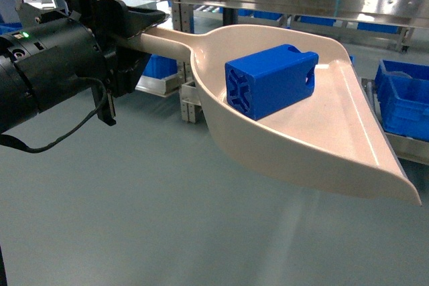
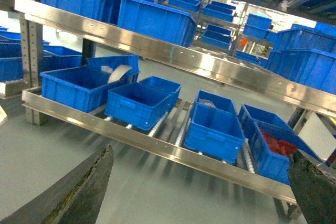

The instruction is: Place part in tray to right shelf

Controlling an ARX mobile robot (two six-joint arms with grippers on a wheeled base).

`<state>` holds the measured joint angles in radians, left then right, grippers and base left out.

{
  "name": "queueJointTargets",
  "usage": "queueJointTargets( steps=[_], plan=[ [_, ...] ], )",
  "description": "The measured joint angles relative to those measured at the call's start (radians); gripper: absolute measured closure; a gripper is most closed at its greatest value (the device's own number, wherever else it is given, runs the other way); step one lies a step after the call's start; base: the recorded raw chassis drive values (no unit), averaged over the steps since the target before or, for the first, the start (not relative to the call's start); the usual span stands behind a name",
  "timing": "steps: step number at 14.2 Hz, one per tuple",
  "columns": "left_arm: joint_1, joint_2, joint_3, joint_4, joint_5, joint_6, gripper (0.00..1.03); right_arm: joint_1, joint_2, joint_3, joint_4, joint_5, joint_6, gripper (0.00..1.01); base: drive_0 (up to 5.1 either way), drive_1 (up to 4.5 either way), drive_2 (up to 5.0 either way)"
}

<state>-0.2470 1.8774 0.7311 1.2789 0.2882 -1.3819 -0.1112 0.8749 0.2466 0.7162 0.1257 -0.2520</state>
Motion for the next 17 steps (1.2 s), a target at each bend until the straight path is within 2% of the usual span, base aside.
queueJointTargets(
  steps=[17],
  plan=[
    [0.006, 0.0, 0.0, 0.0, -0.004, 0.0, 0.89, 0.0, 0.0, 0.0, 0.0, 0.0, 0.0, 0.03, -1.6, -1.62, -1.6]
  ],
)
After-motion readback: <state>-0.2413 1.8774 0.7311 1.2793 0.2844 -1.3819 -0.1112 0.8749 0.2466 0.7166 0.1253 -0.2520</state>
